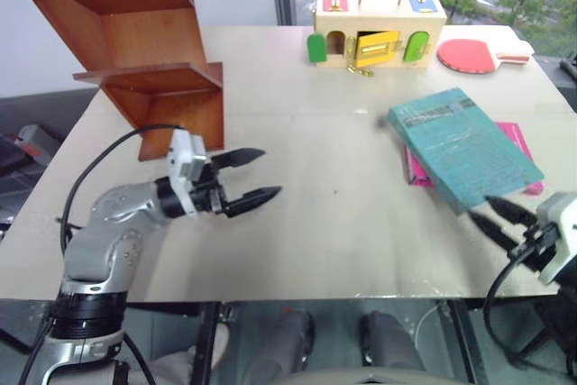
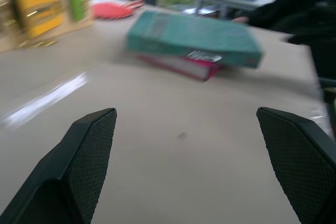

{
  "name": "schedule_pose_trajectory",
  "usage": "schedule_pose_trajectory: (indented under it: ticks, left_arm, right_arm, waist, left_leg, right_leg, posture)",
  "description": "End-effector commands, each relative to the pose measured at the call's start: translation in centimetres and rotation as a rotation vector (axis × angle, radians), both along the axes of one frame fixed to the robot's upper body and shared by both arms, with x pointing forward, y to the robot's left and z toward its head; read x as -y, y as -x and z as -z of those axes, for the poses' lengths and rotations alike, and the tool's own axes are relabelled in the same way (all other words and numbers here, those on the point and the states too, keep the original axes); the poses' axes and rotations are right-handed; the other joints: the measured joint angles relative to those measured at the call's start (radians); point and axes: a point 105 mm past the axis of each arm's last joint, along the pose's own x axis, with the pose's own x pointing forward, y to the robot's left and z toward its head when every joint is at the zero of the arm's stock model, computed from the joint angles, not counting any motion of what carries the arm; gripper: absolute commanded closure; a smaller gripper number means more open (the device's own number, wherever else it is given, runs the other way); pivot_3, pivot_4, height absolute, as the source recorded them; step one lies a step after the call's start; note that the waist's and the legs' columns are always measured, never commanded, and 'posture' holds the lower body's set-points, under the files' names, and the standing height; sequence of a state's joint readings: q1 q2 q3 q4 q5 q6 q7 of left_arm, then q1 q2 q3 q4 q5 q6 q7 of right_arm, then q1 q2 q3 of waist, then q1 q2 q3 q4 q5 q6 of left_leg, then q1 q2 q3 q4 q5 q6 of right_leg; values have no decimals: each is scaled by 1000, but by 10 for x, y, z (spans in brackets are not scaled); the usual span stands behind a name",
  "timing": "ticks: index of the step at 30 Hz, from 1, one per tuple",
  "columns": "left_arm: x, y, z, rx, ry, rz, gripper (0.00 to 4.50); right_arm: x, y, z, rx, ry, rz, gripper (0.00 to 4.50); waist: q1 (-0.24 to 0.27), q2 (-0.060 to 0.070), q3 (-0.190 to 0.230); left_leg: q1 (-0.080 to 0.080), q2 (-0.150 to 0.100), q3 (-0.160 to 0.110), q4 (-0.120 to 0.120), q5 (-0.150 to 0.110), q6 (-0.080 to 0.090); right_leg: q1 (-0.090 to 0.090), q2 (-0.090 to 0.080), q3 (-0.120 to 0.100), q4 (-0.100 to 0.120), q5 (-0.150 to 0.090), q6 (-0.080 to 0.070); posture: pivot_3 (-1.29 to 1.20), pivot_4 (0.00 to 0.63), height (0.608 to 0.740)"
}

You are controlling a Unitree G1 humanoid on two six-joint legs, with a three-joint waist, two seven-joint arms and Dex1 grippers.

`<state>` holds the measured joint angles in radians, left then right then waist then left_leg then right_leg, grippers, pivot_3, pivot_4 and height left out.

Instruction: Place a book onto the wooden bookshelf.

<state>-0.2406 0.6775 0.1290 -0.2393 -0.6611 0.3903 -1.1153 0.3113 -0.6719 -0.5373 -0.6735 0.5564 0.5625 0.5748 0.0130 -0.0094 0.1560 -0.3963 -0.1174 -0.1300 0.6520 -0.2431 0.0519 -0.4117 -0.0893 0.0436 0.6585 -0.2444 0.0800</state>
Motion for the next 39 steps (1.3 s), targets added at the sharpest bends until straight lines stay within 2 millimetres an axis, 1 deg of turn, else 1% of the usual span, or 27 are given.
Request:
schedule_pose_trajectory:
  ticks: [1,3,4,5,6,8,9,11,13,15,17,20,22,24,26,30,35,39]
  left_arm:
    - [16,11,-11,49,5,102,0]
    - [24,15,-14,59,10,144,0]
    - [26,17,-15,67,2,163,0]
    - [28,18,-16,73,1,178,0]
    - [30,18,-18,79,2,186,0]
    - [31,17,-20,92,-1,193,0]
    - [31,17,-21,94,-1,192,0]
    - [31,16,-21,95,0,190,0]
    - [31,16,-20,101,-5,187,0]
    - [31,15,-21,106,-2,179,0]
    - [31,14,-21,110,-1,171,0]
    - [32,13,-23,116,0,159,0]
    - [32,14,-24,119,1,151,0]
    - [31,14,-25,122,1,139,0]
    - [30,15,-25,125,0,124,0]
    - [29,16,-26,127,0,101,0]
    - [27,17,-25,126,-3,88,0]
    - [26,18,-23,123,-7,80,0]
  right_arm:
    - [31,-18,-17,37,122,143,4230]
    - [40,-34,-22,10,192,145,4230]
    - [50,-42,-25,-7,176,180,4230]
    - [62,-51,-30,-19,160,217,4230]
    - [78,-60,-32,-56,138,277,4230]
    - [109,-77,-35,-118,167,389,4230]
    - [123,-84,-36,-147,136,445,4230]
    - [134,-92,-36,-177,88,488,4230]
    - [152,-106,-28,-232,24,543,4230]
    - [156,-122,-15,-299,-35,531,4230]
    - [156,-133,-7,-337,-55,520,4230]
    - [152,-144,-2,-365,-90,505,4230]
    - [159,-144,8,-390,-18,554,4230]
    - [157,-145,14,-408,-27,551,4230]
    - [148,-149,17,-419,-66,507,4230]
    - [123,-158,11,-419,-164,367,4230]
    - [95,-167,12,-412,-150,207,4230]
    - [78,-171,12,-400,-159,128,4230]
  waist:
    - [0,0,0]
    - [-1,1,1]
    - [-2,1,1]
    - [-4,1,1]
    - [-4,1,1]
    - [-2,1,1]
    - [-2,1,1]
    - [1,1,1]
    - [-2,1,2]
    - [-13,2,2]
    - [-22,2,3]
    - [-29,3,3]
    - [-30,3,3]
    - [-28,3,3]
    - [-28,3,3]
    - [-33,4,4]
    - [-42,4,3]
    - [-49,4,3]
  left_leg:
    - [0,0,0,0,0,0]
    - [-1,0,0,-1,1,-2]
    - [-1,0,0,-1,2,-3]
    - [-1,0,1,-1,2,-4]
    - [-1,0,1,-1,2,-4]
    - [-1,0,2,-1,2,-4]
    - [-1,0,2,-1,3,-4]
    - [-2,0,2,-1,3,-4]
    - [-2,1,1,-1,3,-4]
    - [-2,1,4,-2,3,-4]
    - [-2,1,6,-2,3,-4]
    - [-2,1,6,-3,2,-3]
    - [-3,1,6,-3,3,-4]
    - [-3,1,6,-3,2,-4]
    - [-3,1,6,-3,2,-4]
    - [-3,1,6,-3,2,-3]
    - [-2,1,6,-3,2,-4]
    - [-2,1,7,-3,2,-4]
  right_leg:
    - [0,0,0,0,0,0]
    - [-1,1,0,0,0,0]
    - [-1,1,0,0,0,0]
    - [-1,1,0,0,0,0]
    - [0,1,0,0,0,0]
    - [0,1,0,0,0,0]
    - [-1,0,0,0,0,0]
    - [-1,0,0,-1,0,0]
    - [-1,0,0,-1,0,-1]
    - [-1,1,2,-2,0,-1]
    - [-1,0,3,-2,0,-1]
    - [-2,1,3,-3,0,-1]
    - [-3,1,4,-3,0,-1]
    - [-3,1,4,-3,0,-1]
    - [-3,1,4,-3,0,-1]
    - [-3,2,5,-2,0,0]
    - [-3,2,5,-1,0,0]
    - [-3,2,5,-1,0,0]
  posture:
    - [0,150,740]
    - [0,150,740]
    - [0,150,740]
    - [0,150,740]
    - [0,150,740]
    - [0,150,740]
    - [0,150,740]
    - [0,150,740]
    - [0,150,740]
    - [0,150,740]
    - [0,150,740]
    - [0,150,740]
    - [0,150,740]
    - [0,150,740]
    - [0,150,740]
    - [0,150,740]
    - [0,150,740]
    - [0,150,740]
